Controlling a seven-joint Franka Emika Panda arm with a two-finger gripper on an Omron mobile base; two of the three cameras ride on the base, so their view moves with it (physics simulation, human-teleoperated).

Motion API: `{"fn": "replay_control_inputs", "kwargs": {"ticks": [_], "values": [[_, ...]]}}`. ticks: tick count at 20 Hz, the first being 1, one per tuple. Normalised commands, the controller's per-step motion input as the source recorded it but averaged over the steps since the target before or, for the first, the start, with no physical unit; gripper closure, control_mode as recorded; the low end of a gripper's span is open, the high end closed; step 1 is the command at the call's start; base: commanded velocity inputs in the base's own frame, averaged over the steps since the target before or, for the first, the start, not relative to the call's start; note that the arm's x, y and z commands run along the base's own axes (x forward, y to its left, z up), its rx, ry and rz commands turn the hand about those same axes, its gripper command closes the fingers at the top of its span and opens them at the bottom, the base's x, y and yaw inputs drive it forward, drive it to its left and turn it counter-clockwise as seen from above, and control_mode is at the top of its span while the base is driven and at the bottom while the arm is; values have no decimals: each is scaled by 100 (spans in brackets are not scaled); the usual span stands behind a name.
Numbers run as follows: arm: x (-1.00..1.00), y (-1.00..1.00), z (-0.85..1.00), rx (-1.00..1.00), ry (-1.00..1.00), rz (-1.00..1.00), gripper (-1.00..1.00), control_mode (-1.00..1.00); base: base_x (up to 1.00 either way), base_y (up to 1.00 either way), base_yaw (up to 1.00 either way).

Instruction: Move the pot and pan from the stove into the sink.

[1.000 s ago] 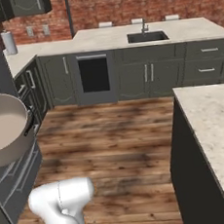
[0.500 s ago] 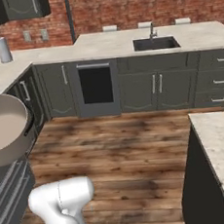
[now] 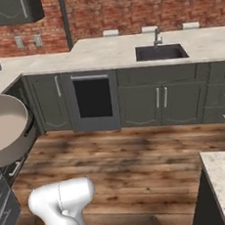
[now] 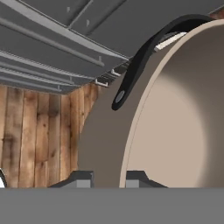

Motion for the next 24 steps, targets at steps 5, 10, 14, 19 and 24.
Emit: {"fn": "replay_control_inputs", "kwargs": {"ticks": [5, 10, 14, 19, 24], "values": [[0, 0, 0, 0, 0, 0, 100, 100, 100, -24, 6], [0, 0, 0, 0, 0, 0, 100, 100, 100, -22, 7], [0, 0, 0, 0, 0, 0, 100, 100, 100, -21, 7], [0, 0, 0, 0, 0, 0, 100, 100, 100, -21, 8], [0, 0, 0, 0, 0, 0, 100, 100, 98, -22, 9]]}}
